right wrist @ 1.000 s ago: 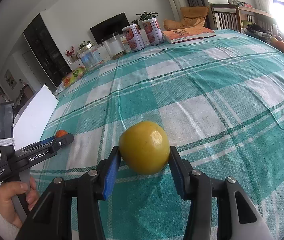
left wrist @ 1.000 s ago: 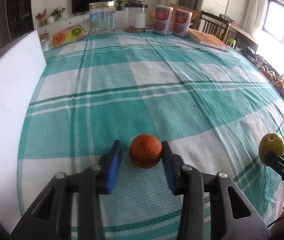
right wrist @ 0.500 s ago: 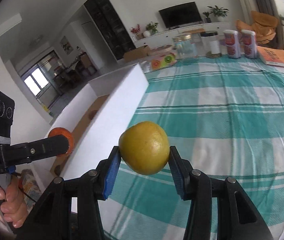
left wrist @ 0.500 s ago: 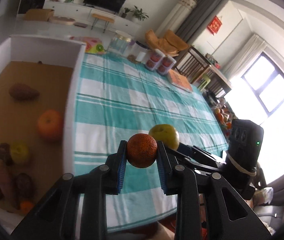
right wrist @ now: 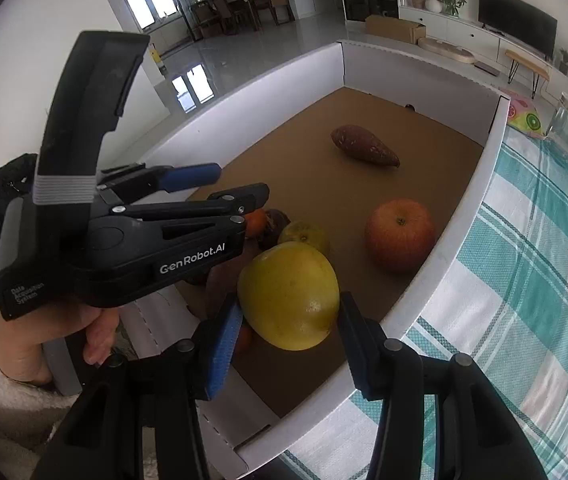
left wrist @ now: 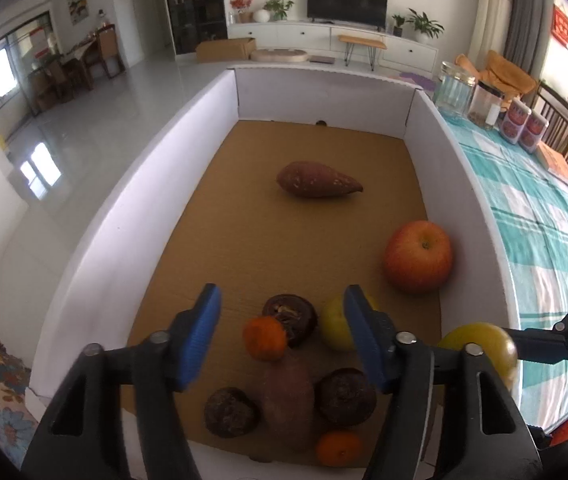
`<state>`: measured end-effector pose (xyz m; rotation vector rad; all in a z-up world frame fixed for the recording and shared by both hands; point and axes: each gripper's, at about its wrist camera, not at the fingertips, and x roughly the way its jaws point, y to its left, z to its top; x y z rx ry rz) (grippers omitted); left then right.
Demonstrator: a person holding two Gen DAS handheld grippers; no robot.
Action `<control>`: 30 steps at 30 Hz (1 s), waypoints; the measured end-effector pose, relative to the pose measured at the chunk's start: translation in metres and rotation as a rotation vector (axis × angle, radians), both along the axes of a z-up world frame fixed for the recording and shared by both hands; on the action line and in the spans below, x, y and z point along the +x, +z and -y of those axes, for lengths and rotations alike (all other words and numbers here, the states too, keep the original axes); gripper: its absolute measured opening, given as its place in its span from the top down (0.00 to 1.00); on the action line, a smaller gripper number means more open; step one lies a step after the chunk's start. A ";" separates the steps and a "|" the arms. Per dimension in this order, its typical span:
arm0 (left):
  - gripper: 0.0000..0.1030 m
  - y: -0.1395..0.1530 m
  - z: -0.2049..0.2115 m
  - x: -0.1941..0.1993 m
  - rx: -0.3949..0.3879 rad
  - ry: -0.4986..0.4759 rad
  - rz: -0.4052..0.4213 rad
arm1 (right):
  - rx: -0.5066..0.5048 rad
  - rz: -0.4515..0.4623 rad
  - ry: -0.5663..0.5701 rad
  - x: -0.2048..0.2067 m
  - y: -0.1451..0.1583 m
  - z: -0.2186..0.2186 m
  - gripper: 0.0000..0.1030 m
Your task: Organize fruits
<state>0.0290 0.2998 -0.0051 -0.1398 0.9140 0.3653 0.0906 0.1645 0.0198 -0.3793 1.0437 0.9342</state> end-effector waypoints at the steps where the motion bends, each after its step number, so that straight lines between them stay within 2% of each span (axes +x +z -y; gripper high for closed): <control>1: 0.20 0.001 0.000 -0.001 0.018 0.007 0.006 | 0.000 0.011 0.000 -0.001 0.001 0.000 0.46; 2: 0.16 0.002 0.001 -0.001 0.035 0.013 0.010 | 0.008 0.011 -0.003 -0.001 0.002 0.002 0.38; 5: 0.09 0.009 0.001 -0.004 0.091 0.038 0.024 | 0.025 0.027 -0.022 0.001 0.011 0.007 0.24; 9: 0.08 0.023 0.000 -0.013 0.178 0.079 0.039 | 0.021 0.060 -0.054 0.001 0.022 0.013 0.17; 14: 0.05 0.037 0.000 -0.020 0.243 0.156 0.056 | 0.030 0.054 -0.102 0.002 0.027 0.021 0.11; 16: 0.05 0.039 -0.002 -0.021 0.225 0.159 0.060 | 0.022 0.048 -0.129 0.002 0.028 0.022 0.08; 21: 0.06 0.039 -0.011 -0.026 0.136 0.161 0.035 | 0.003 0.031 -0.212 0.001 0.031 0.026 0.06; 30: 0.06 0.044 -0.019 -0.035 0.108 0.150 0.044 | -0.016 0.019 -0.280 0.004 0.031 0.022 0.06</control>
